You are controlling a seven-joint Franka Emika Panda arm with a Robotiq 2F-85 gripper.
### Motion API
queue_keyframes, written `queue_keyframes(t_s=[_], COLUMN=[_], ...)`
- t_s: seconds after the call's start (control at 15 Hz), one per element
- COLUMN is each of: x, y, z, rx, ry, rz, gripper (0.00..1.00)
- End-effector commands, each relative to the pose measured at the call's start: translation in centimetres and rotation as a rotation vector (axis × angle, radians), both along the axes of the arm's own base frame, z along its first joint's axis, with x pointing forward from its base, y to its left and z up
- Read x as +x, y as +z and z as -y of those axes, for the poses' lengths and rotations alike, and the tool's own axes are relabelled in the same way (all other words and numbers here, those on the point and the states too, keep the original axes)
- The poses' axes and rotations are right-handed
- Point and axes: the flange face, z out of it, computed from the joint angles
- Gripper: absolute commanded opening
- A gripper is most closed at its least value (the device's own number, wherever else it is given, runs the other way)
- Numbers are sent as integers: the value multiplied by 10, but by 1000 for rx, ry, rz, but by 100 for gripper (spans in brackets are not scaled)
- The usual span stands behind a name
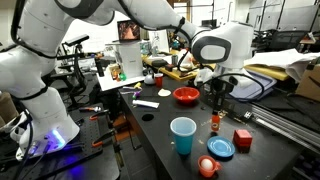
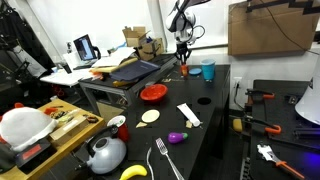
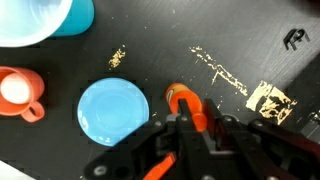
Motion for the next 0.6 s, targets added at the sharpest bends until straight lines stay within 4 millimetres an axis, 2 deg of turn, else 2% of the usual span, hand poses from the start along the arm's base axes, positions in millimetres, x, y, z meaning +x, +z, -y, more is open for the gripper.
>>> queue_keyframes(t_s=[0.0,0.07,0.13,0.53], x=[5,5,6,14], y=[0,0,0,13], z=[3,3,1,-19], rx=[-13,-11,-14,-43], ry=[-32,-31,-28,22], rz=[9,9,7,14], gripper=[5,45,46,90])
